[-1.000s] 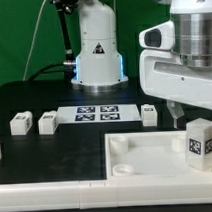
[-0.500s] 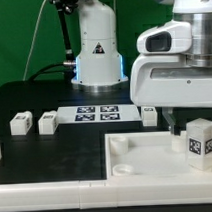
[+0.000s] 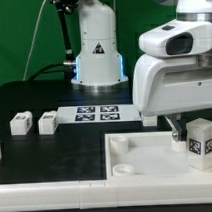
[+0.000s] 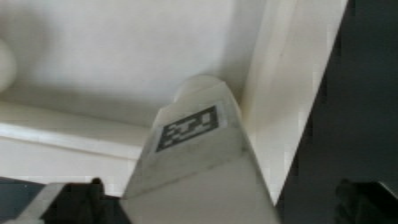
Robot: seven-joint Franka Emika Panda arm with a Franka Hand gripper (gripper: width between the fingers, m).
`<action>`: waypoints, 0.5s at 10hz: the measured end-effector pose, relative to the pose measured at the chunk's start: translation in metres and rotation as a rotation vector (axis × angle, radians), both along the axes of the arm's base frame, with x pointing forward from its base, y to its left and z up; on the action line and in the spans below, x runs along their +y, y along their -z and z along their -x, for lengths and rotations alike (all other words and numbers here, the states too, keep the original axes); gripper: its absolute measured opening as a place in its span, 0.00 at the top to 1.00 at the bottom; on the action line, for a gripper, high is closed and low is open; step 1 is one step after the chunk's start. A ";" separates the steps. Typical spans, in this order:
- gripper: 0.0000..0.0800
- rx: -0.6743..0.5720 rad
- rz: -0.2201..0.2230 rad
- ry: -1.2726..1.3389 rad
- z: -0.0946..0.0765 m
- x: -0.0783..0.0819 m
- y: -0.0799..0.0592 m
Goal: Assemble one leg
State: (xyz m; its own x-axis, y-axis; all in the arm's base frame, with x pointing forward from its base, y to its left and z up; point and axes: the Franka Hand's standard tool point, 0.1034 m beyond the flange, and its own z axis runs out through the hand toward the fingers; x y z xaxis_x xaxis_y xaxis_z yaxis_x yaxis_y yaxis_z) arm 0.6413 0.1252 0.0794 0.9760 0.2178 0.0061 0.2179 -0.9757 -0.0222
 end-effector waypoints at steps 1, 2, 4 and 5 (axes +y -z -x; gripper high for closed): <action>0.19 -0.001 0.000 -0.048 0.000 0.000 0.000; 0.19 -0.001 0.000 -0.054 0.000 -0.001 0.000; 0.51 -0.001 -0.001 -0.033 0.000 -0.001 0.000; 0.51 0.000 -0.001 -0.013 0.000 -0.001 0.000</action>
Offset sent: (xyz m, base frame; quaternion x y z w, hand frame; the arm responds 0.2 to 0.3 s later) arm 0.0000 0.0000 0.0000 0.0000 0.0000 0.0000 1.0000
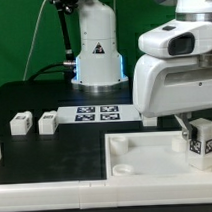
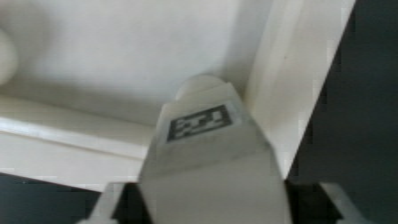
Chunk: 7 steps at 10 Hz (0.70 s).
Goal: Assemble one leg
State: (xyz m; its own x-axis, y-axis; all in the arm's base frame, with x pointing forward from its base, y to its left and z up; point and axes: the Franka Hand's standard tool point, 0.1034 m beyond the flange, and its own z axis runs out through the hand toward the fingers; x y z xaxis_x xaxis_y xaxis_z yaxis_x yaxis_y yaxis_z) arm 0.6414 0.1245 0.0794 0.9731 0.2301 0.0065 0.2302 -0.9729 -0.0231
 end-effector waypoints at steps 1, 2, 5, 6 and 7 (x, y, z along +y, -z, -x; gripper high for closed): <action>0.64 0.000 0.001 -0.001 0.000 -0.001 0.000; 0.64 0.003 -0.002 0.092 0.000 -0.001 0.000; 0.64 -0.001 -0.013 0.464 0.000 -0.003 0.001; 0.64 -0.005 -0.015 0.588 0.000 -0.004 0.001; 0.64 -0.015 -0.025 0.695 0.000 -0.005 0.002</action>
Offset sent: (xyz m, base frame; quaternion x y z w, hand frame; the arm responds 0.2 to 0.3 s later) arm -0.0068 -0.0039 0.0000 0.0207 0.0231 0.2760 0.9606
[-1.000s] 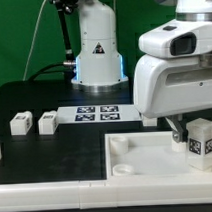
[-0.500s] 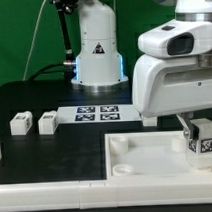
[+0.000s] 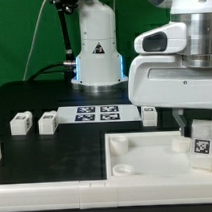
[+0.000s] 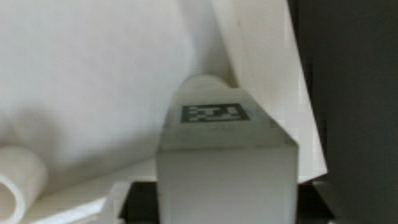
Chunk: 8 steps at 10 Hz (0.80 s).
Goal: Assemble one leg
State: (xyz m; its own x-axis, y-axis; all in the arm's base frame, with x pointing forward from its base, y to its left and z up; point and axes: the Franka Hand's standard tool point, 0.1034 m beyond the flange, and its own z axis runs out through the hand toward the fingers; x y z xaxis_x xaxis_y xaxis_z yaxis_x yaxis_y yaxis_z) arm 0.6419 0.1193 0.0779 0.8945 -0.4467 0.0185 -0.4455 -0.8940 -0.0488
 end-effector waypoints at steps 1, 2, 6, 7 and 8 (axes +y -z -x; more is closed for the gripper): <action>0.64 -0.001 -0.008 0.142 0.001 -0.001 0.000; 0.64 0.009 -0.009 0.228 0.001 -0.001 0.000; 0.63 0.043 -0.002 0.213 -0.002 -0.001 0.001; 0.36 0.044 -0.002 0.214 -0.002 -0.001 0.001; 0.36 0.042 0.000 0.184 -0.002 -0.001 0.001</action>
Offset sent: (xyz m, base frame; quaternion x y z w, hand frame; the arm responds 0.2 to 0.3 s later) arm 0.0139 0.0007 -0.0003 -0.0306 -0.0557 0.0480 0.9968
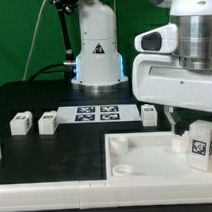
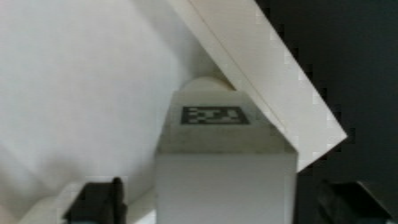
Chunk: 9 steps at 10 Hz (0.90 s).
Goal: Assemble one leg
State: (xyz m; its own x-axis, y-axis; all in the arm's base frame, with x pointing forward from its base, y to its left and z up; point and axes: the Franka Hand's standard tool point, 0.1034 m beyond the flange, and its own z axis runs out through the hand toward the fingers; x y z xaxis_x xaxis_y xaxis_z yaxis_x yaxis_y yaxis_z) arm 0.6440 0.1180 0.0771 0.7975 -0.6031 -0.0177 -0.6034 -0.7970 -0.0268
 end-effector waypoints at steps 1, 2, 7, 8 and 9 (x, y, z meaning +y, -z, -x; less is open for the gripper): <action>0.23 -0.004 0.002 -0.119 0.000 0.000 0.000; 0.20 -0.007 0.001 -0.221 0.000 0.001 0.000; 0.19 -0.019 0.011 -0.690 0.002 0.006 0.001; 0.19 -0.020 0.013 -0.771 0.002 0.005 0.001; 0.19 -0.021 0.018 -0.874 0.001 0.004 0.001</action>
Offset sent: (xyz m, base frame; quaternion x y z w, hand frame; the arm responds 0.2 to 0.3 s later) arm -0.0042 0.0096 0.0004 -0.0113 0.0046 -0.2610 0.9653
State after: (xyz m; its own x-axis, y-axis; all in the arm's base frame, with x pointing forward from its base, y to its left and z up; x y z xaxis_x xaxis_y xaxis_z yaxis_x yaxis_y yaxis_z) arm 0.6426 0.1222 0.0758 0.9744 0.2247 0.0055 0.2248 -0.9743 -0.0144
